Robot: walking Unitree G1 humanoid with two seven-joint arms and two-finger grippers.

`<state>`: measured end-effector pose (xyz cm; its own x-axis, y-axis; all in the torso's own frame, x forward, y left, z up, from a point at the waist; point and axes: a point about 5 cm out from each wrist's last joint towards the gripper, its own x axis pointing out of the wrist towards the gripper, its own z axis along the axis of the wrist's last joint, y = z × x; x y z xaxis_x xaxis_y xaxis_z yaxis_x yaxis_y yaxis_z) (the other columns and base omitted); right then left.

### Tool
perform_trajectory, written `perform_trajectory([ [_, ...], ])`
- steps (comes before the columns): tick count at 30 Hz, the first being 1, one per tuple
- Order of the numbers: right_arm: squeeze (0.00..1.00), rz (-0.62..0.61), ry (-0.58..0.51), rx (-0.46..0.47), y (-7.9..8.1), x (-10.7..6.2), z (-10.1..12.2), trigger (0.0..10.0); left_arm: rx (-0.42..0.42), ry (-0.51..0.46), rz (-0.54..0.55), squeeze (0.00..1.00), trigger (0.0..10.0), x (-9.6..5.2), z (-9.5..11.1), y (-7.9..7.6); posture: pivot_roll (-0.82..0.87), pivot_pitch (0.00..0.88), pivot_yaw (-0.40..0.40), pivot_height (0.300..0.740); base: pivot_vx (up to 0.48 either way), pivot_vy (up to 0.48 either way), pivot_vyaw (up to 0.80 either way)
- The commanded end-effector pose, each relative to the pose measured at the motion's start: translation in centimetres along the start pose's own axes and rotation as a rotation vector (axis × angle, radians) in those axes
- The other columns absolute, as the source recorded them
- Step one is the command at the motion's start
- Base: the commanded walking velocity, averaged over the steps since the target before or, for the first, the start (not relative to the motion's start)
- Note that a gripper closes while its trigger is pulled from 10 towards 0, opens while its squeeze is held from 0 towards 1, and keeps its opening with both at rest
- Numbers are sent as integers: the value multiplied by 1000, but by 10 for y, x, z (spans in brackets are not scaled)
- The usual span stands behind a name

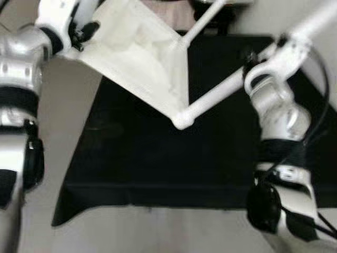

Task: Building children table

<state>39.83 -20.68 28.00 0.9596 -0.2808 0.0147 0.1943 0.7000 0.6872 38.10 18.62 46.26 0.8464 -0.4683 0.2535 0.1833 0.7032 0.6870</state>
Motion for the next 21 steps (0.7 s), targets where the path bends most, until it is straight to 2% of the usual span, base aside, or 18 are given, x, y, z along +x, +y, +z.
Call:
perform_trajectory([
  [1,0,-278,354,-93,-65,-15,-102,10000,17,-442,91,0,0,-15,108,33,142,65,69,740,0,0,0],
  [3,0,-386,418,-8,-89,-26,-127,10000,75,-464,-54,0,0,0,130,11,151,54,90,740,0,0,0],
  [5,0,-386,418,-8,-89,-26,-127,10000,75,-464,-54,0,0,0,130,11,151,54,90,740,0,0,0],
  [7,0,-515,462,20,-114,-40,-148,10000,105,-473,-215,0,0,16,146,-17,146,36,132,740,0,0,0],
  [10,0,-555,474,23,-121,-45,-154,10000,121,-472,-258,0,0,20,150,-26,146,36,132,740,0,0,0],
  [11,0,-594,482,23,-129,-50,-161,10000,105,-462,-280,957,10000,27,151,-36,144,34,148,740,0,0,0],
  [12,0,-617,484,13,-134,-54,-164,10000,85,-454,-271,1000,10000,33,150,-44,137,36,161,740,0,0,0],
  [15,0,-638,478,7,-138,-56,-167,10000,39,-454,-253,1000,10000,38,149,-50,124,37,163,740,0,0,0],
  [18,0,-642,473,-2,-140,-56,-166,10000,-2,-475,-226,961,10000,37,149,-47,119,42,161,740,0,0,0],
  [19,0,-633,460,-14,-140,-54,-163,10000,-42,-494,-189,0,10000,35,148,-41,119,43,147,740,0,0,0],
  [21,0,-633,460,-14,-140,-54,-163,10000,-42,-494,-189,0,10000,35,148,-41,119,43,147,740,0,0,0],
])
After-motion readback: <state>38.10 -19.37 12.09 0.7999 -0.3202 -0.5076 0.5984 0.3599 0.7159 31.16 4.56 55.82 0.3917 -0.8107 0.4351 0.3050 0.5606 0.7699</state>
